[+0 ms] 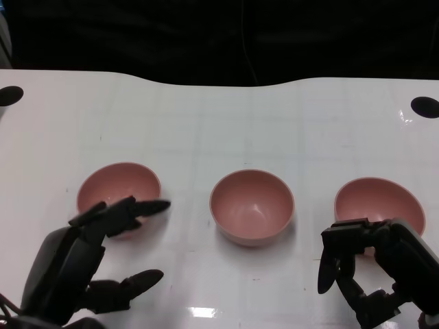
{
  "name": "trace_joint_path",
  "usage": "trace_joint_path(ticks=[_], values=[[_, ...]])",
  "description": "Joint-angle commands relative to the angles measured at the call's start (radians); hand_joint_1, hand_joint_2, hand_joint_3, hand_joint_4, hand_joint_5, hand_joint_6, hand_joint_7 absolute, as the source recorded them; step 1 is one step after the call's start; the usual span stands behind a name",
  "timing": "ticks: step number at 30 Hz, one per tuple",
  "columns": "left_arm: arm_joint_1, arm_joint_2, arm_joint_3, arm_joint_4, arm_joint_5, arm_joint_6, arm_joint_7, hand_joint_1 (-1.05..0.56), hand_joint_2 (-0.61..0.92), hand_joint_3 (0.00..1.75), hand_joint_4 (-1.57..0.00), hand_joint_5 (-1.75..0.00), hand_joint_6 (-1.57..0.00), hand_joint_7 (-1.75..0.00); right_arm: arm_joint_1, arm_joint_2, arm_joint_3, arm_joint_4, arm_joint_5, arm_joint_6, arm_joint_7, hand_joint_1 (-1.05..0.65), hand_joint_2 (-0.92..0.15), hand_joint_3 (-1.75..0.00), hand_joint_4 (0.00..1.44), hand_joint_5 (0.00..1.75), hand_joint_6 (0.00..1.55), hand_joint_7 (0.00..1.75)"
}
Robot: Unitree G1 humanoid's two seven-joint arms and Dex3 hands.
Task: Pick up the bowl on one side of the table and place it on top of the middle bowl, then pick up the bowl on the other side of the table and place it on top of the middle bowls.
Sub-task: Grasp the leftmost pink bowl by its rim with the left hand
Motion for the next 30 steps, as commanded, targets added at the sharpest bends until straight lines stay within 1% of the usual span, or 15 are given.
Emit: trace_joint_path(ticks=[1,9,14,15,16,18,22,28,30], values=[[0.024,0.012,-0.004,-0.099,0.099,0.119,-0.006,-0.35,0.92,0.03,-0.10,-0.73,-0.36,-0.09,-0.006,0.000,0.001,-0.004,0.007,-0.003,-0.002,0.31,-0.04,-1.71,1.00,1.68,0.95,1.30],[0.027,0.025,-0.032,-0.170,0.156,0.222,-0.011,-0.36,0.91,0.02,-0.09,-0.68,-0.35,-0.06,-0.004,0.000,0.004,-0.007,0.011,0.005,0.001,0.33,-0.03,-1.71,1.00,1.68,0.96,1.29],[0.028,0.034,-0.043,-0.181,0.159,0.244,-0.006,-0.36,0.91,0.01,-0.09,-0.67,-0.35,-0.05,-0.004,0.000,0.004,-0.007,0.012,0.006,0.002,0.34,-0.03,-1.72,1.00,1.69,0.96,1.29],[-0.016,0.055,-0.070,-0.172,0.281,0.310,-0.035,-0.36,0.92,0.01,-0.10,-0.66,-0.35,-0.05,0.000,0.001,0.005,-0.011,0.010,0.010,0.002,0.34,-0.03,-1.72,1.00,1.69,0.96,1.29],[-0.070,0.070,-0.103,-0.146,0.397,0.375,-0.064,-0.43,0.92,0.01,-0.06,-0.64,-0.30,-0.03,0.003,0.002,0.006,-0.015,0.009,0.015,0.002,0.34,-0.03,-1.72,1.00,1.69,0.96,1.29],[-0.133,0.081,-0.145,-0.118,0.531,0.457,-0.097,-0.48,0.91,0.01,-0.05,-0.63,-0.29,-0.03,0.007,0.003,0.007,-0.020,0.007,0.020,0.002,0.35,-0.03,-1.71,1.00,1.70,0.96,1.29],[-0.148,0.079,-0.171,-0.119,0.565,0.507,-0.108,-0.49,0.91,0.00,-0.05,-0.63,-0.28,-0.02,0.009,0.002,0.008,-0.023,0.007,0.023,0.002,0.35,-0.04,-1.70,0.99,1.70,0.96,1.29],[-0.152,0.091,-0.189,-0.123,0.561,0.533,-0.104,-0.50,0.91,0.00,-0.05,-0.62,-0.29,-0.02,0.009,0.001,0.009,-0.025,0.007,0.026,0.001,0.35,-0.04,-1.70,0.99,1.71,0.96,1.29],[-0.193,0.087,-0.219,-0.062,0.603,0.557,-0.088,-0.53,0.92,0.00,-0.09,-0.62,-0.29,-0.02,0.005,0.002,0.008,-0.020,0.002,0.023,-0.003,0.34,-0.04,-1.70,0.99,1.70,0.96,1.29]])
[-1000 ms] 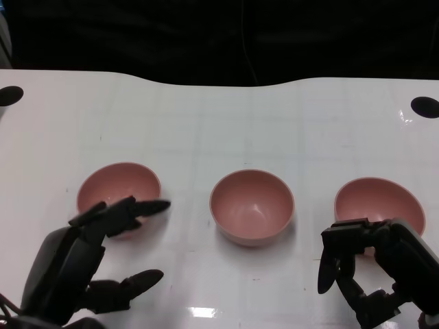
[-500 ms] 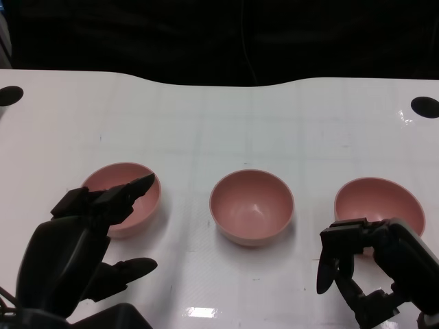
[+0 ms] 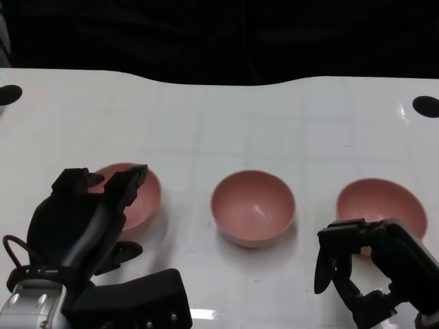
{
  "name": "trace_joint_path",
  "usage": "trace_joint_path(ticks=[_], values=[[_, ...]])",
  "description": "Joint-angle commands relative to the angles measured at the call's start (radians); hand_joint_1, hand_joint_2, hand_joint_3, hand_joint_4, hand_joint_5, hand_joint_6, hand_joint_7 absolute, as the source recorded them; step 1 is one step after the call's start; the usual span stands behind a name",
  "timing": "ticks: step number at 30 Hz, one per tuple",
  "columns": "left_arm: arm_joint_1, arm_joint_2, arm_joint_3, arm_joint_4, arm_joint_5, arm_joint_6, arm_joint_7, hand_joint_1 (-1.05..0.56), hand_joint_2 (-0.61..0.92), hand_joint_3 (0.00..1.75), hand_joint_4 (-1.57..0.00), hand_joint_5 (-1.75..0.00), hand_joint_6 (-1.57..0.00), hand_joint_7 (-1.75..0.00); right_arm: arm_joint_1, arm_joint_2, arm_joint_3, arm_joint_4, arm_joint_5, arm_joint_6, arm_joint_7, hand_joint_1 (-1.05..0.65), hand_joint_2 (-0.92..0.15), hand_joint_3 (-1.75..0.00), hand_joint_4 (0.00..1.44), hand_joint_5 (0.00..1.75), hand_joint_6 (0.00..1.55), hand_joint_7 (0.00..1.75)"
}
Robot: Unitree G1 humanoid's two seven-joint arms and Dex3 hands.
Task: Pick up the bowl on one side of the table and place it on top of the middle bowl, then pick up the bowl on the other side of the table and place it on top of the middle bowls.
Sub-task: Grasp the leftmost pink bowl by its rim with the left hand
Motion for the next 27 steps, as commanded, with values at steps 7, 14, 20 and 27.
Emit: trace_joint_path(ticks=[7,14,20,27], values=[[-0.131,0.010,-0.078,0.176,0.096,0.100,-0.031,-0.57,0.92,0.03,-0.18,-0.54,-0.31,-0.01,0.008,-0.003,0.000,-0.014,0.003,0.009,0.000,0.32,-0.04,-1.70,0.99,1.70,0.96,1.29],[-0.218,0.002,-0.139,0.315,0.104,0.170,-0.049,-0.53,0.92,0.01,-0.37,-0.28,-0.35,-0.01,0.009,-0.004,0.001,-0.016,0.001,0.006,-0.002,0.29,-0.04,-1.70,0.97,1.72,0.94,1.30],[-0.267,0.004,-0.188,0.413,0.110,0.206,-0.052,-0.52,0.92,0.04,-0.40,-0.24,-0.36,-0.01,0.014,-0.005,0.001,-0.029,-0.003,0.014,-0.001,0.28,-0.05,-1.70,0.97,1.72,0.94,1.30],[-0.341,0.012,-0.230,0.601,0.063,0.176,0.013,-0.49,0.92,0.11,-0.62,-0.21,-0.51,-0.04,0.017,-0.002,0.002,-0.040,-0.005,0.020,-0.001,0.29,-0.04,-1.70,0.98,1.72,0.94,1.31]])
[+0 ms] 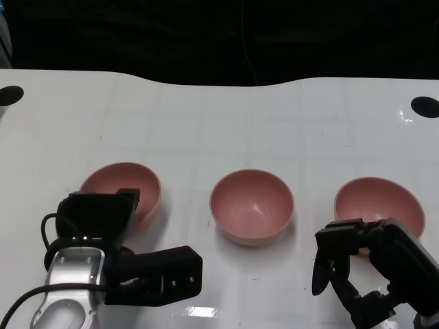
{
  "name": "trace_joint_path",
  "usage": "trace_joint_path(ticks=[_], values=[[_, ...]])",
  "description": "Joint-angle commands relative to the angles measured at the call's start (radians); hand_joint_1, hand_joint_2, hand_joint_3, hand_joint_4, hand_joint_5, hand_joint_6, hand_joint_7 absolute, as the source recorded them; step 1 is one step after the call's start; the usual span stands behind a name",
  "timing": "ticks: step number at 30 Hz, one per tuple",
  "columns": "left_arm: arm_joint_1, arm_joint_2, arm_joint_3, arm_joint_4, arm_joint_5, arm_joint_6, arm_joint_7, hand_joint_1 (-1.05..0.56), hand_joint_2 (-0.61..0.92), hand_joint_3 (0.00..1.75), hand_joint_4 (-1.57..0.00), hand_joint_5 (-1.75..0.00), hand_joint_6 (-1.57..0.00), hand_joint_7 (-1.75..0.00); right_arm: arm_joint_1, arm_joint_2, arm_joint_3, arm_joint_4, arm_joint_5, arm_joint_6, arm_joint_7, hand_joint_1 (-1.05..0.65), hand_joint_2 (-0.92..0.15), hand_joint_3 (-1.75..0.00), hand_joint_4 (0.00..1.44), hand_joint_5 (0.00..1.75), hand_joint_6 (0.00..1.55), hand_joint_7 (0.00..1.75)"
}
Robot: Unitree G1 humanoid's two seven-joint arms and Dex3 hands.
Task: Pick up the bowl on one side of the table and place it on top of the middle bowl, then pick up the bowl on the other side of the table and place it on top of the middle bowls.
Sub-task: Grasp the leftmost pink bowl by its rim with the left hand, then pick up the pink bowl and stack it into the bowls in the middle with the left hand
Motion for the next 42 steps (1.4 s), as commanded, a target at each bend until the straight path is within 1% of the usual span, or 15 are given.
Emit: trace_joint_path(ticks=[1,8,9,11,12,14,15,16,18,20,22,30,34,36,42], values=[[-0.044,0.016,-0.012,0.101,-0.035,-0.029,0.054,-0.49,0.92,0.13,-0.69,-0.21,-0.59,-0.05,0.009,-0.002,-0.002,-0.015,0.003,0.015,0.000,0.29,-0.04,-1.71,0.98,1.72,0.94,1.31],[-0.101,0.025,-0.022,0.341,-0.140,-0.174,0.268,-0.42,0.92,0.24,-1.01,-0.21,-0.88,-0.08,0.012,0.002,0.000,-0.020,-0.004,0.013,-0.008,0.30,-0.03,-1.71,0.99,1.71,0.95,1.31],[-0.098,0.030,-0.013,0.366,-0.161,-0.230,0.363,-0.39,0.92,0.18,-1.06,-0.33,-0.98,-0.08,0.013,0.002,0.001,-0.023,0.000,0.017,-0.005,0.30,-0.03,-1.71,0.99,1.71,0.96,1.31],[-0.096,0.046,-0.004,0.397,-0.188,-0.326,0.526,-0.36,0.92,0.07,-0.85,-1.27,-1.19,-0.13,0.017,0.001,0.002,-0.031,0.005,0.028,0.001,0.30,-0.03,-1.72,0.98,1.71,0.95,1.31],[-0.099,0.052,-0.007,0.409,-0.193,-0.352,0.569,-0.34,0.92,0.03,-0.81,-1.55,-1.09,-0.49,0.018,0.001,0.002,-0.032,0.006,0.029,0.001,0.30,-0.03,-1.72,0.98,1.71,0.95,1.31],[-0.108,0.060,-0.005,0.409,-0.205,-0.394,0.641,-0.30,0.91,0.01,-0.81,-1.70,-0.87,-1.08,0.016,0.001,0.002,-0.028,0.006,0.025,-0.001,0.29,-0.03,-1.72,0.98,1.71,0.95,1.31],[-0.111,0.062,-0.003,0.402,-0.211,-0.406,0.661,-0.25,0.92,0.06,-0.83,-1.73,-0.76,-1.43,0.015,0.001,0.003,-0.027,0.005,0.023,-0.002,0.28,-0.04,-1.73,0.98,1.70,0.95,1.31],[-0.115,0.066,-0.002,0.385,-0.209,-0.412,0.688,-0.22,0.92,0.08,-0.84,-1.74,-0.72,-1.55,0.015,0.001,0.002,-0.029,0.001,0.024,-0.004,0.28,-0.04,-1.73,0.99,1.70,0.95,1.31],[-0.118,0.069,0.002,0.344,-0.213,-0.421,0.711,-0.19,0.89,0.23,-0.84,-1.74,-0.72,-1.57,0.016,0.000,0.002,-0.032,-0.001,0.029,-0.004,0.28,-0.03,-1.73,0.99,1.70,0.95,1.31],[-0.117,0.074,0.002,0.304,-0.213,-0.425,0.714,-0.20,0.73,0.62,-0.85,-1.75,-0.71,-1.59,0.016,0.000,0.002,-0.035,-0.002,0.033,-0.004,0.28,-0.03,-1.73,0.99,1.70,0.95,1.30],[-0.114,0.078,0.000,0.286,-0.213,-0.423,0.712,-0.20,0.68,0.74,-0.86,-1.75,-0.71,-1.59,0.016,0.000,0.003,-0.036,-0.002,0.034,-0.005,0.28,-0.02,-1.73,0.99,1.71,0.95,1.30],[-0.107,0.129,0.003,-0.006,-0.258,-0.508,0.513,-0.22,0.57,0.72,-0.83,-1.75,-0.62,-1.74,0.014,0.003,0.009,-0.035,-0.001,0.038,-0.004,0.28,-0.01,-1.73,0.99,1.71,0.96,1.31],[-0.127,0.147,-0.010,-0.045,-0.316,-0.628,0.431,-0.20,0.62,0.80,-0.85,-1.65,-0.84,-1.22,0.018,0.001,0.010,-0.048,-0.002,0.048,-0.001,0.29,-0.01,-1.73,0.98,1.71,0.95,1.31],[-0.138,0.144,-0.017,-0.045,-0.318,-0.676,0.420,-0.19,0.63,0.82,-0.86,-1.60,-0.88,-1.13,0.020,0.000,0.010,-0.053,-0.001,0.051,0.000,0.30,-0.01,-1.73,0.98,1.71,0.95,1.31],[-0.207,0.088,-0.085,0.025,-0.254,-0.792,0.475,-0.21,0.68,0.57,-0.87,-1.74,-0.74,-1.61,0.023,-0.004,0.011,-0.055,0.005,0.043,0.003,0.31,-0.02,-1.72,0.99,1.71,0.96,1.30]])
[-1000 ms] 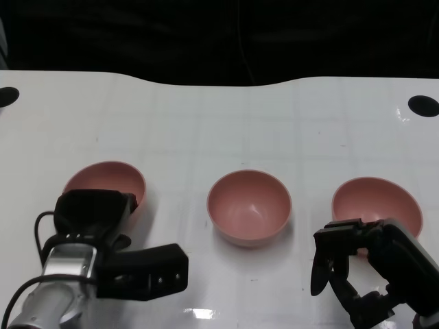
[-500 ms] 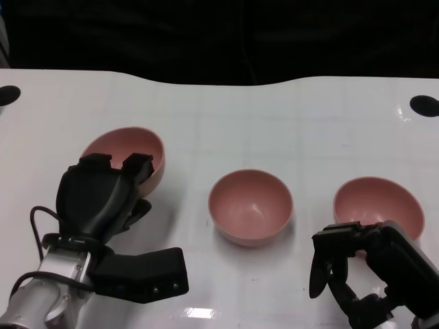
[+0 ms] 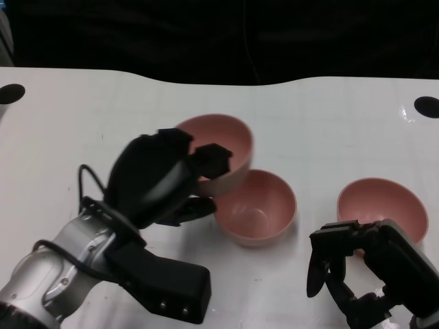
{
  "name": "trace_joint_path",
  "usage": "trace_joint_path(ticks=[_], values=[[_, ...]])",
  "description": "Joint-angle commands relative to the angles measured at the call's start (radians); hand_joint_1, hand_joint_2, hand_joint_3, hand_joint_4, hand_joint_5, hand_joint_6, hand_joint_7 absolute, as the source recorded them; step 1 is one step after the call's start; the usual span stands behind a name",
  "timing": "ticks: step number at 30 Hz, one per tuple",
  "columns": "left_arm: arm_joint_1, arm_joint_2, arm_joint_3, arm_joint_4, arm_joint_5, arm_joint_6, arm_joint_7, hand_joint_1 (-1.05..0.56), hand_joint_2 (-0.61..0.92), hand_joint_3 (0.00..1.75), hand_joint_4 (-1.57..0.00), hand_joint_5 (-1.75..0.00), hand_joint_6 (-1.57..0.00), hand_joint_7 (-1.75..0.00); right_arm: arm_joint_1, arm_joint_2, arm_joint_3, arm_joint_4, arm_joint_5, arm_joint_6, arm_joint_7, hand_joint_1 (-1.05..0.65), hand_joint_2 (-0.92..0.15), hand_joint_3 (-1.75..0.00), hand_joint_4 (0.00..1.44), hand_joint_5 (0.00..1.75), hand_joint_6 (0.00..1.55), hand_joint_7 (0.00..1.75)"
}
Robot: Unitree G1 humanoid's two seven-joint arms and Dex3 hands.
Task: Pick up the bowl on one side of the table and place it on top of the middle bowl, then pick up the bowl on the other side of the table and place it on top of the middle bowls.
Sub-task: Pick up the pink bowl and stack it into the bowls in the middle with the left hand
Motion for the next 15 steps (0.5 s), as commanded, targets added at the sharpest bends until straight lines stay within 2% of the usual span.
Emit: trace_joint_path(ticks=[1,9,15], values=[[-0.052,-0.028,-0.031,0.052,0.037,-0.051,0.045,-0.21,0.67,0.60,-0.88,-1.74,-0.71,-1.69,0.006,-0.007,-0.005,-0.002,0.010,-0.009,0.000,0.31,-0.02,-1.72,0.99,1.71,0.96,1.30],[-0.110,-0.090,-0.097,0.152,0.074,-0.088,0.013,-0.26,0.68,0.66,-0.88,-1.75,-0.68,-1.75,-0.004,-0.006,-0.001,0.012,0.013,-0.023,0.001,0.31,-0.02,-1.73,0.98,1.72,0.95,1.30],[-0.127,-0.117,-0.127,0.208,0.100,-0.077,0.015,-0.27,0.67,0.60,-0.87,-1.75,-0.69,-1.66,-0.008,-0.006,-0.001,0.021,0.010,-0.033,-0.002,0.30,-0.01,-1.73,0.99,1.72,0.96,1.30]])
